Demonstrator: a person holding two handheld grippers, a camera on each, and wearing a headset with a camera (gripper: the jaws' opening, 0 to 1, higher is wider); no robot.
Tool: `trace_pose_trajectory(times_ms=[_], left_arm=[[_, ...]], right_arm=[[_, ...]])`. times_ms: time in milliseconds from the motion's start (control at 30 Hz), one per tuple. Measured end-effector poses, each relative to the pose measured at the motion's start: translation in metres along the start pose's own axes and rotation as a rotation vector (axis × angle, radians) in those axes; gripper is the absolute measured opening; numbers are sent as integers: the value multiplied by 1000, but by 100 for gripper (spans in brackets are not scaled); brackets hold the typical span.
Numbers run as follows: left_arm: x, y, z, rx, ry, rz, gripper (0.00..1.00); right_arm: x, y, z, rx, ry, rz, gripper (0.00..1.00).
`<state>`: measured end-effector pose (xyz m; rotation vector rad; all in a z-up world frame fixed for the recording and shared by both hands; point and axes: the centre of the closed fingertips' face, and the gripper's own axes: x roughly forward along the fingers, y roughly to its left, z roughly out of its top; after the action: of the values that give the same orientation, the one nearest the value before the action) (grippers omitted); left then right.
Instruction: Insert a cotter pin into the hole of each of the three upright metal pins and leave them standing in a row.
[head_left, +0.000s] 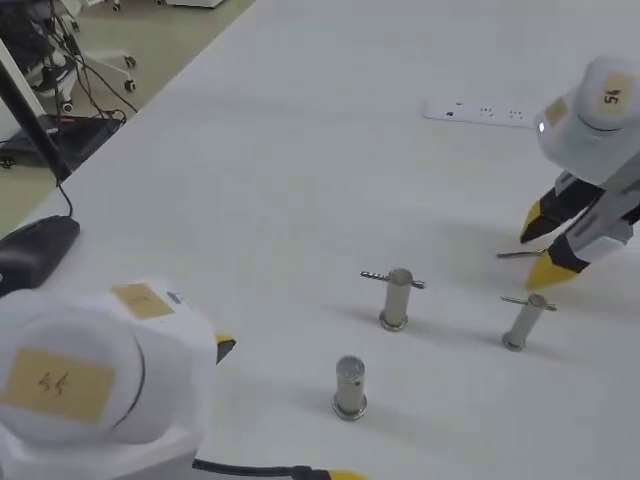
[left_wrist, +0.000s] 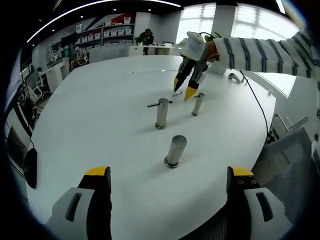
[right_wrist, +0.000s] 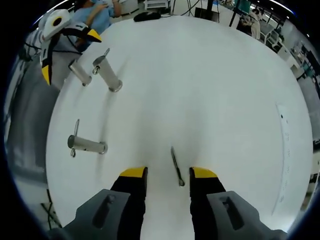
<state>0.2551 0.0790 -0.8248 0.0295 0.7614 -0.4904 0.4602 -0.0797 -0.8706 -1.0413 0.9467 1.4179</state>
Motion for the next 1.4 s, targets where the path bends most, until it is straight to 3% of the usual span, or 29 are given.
trace_pose_trajectory(times_ms=[267,367,533,633,667,900,1067,1233,1400], left_arm=[[-1,2,-8,-2,19,6,94],[-1,3,-9,-9,20,9,93],[-4,5,-13,-5,26,15,91],[-6,7,-12,-9,13,20,91],[-6,8,-12,-11,11,22,91],[-8,12,-11,3,10,30,90],[-10,14,-7,36,4,45,87],[-9,13,0,6,-25,38,87],[-7,12,3,20,-23,29,86]], right_arm=[[1,5,-5,-2,73,-27,11],[1,-1,-5,25,74,-53,4],[0,1,-5,92,66,-39,4],[1,1,-4,66,77,-61,3],[0,0,-4,26,77,-77,3],[0,0,-3,9,66,-121,2],[-2,2,-4,13,52,-128,2],[-4,5,-8,2,62,-126,2],[-9,5,-2,-4,37,-143,2]])
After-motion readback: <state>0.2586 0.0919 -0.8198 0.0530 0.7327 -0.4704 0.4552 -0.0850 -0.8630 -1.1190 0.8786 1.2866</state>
